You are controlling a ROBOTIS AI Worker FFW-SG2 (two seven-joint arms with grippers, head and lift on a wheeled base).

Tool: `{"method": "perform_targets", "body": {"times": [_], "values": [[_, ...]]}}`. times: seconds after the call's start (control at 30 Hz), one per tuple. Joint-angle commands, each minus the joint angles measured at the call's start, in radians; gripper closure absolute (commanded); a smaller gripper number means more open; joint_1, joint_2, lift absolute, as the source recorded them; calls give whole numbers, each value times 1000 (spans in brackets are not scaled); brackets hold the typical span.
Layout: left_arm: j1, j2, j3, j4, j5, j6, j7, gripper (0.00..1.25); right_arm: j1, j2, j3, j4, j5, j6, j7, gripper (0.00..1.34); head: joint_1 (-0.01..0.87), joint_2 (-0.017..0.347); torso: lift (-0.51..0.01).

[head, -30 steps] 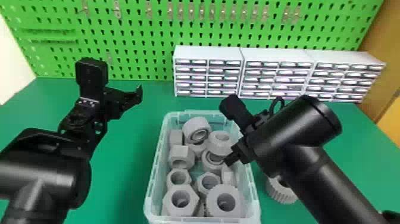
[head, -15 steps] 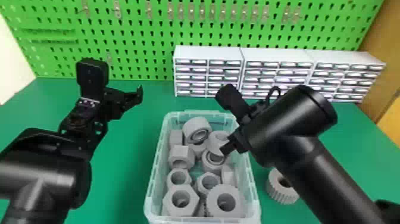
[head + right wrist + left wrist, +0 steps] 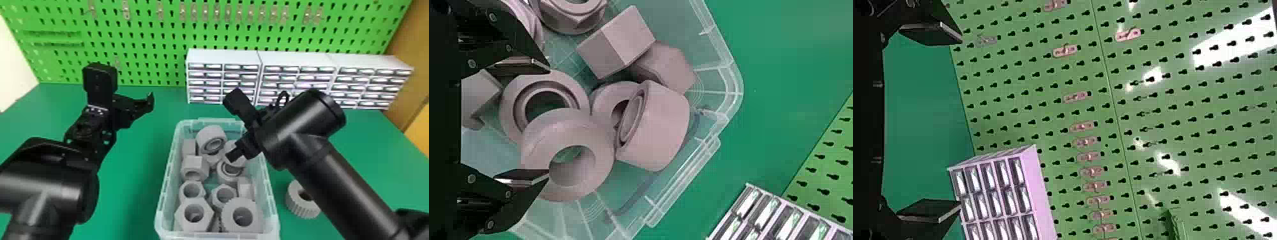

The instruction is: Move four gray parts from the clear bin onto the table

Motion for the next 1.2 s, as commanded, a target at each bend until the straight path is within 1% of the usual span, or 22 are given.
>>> {"method": "perform_targets", "body": {"times": [0.0, 0.27, 0.67, 0.9, 1.17], "values": [[0, 0, -1, 2, 0, 0, 0, 121, -13, 9, -7, 58, -14, -51, -1, 515, 686, 26, -50], [-1, 0, -3, 3, 1, 0, 0, 122, -19, 17, -33, 137, -28, -122, -1, 515, 686, 26, -50], [-3, 0, -4, 3, 0, 0, 0, 121, -22, 21, -65, 239, -97, -245, -1, 515, 686, 26, -50], [-4, 0, -6, 3, 0, 0, 0, 121, -22, 20, -64, 273, -124, -314, -1, 515, 686, 26, -50], [-4, 0, -6, 5, 0, 0, 0, 121, -21, 18, -62, 321, -130, -377, -1, 515, 686, 26, -50]]}}
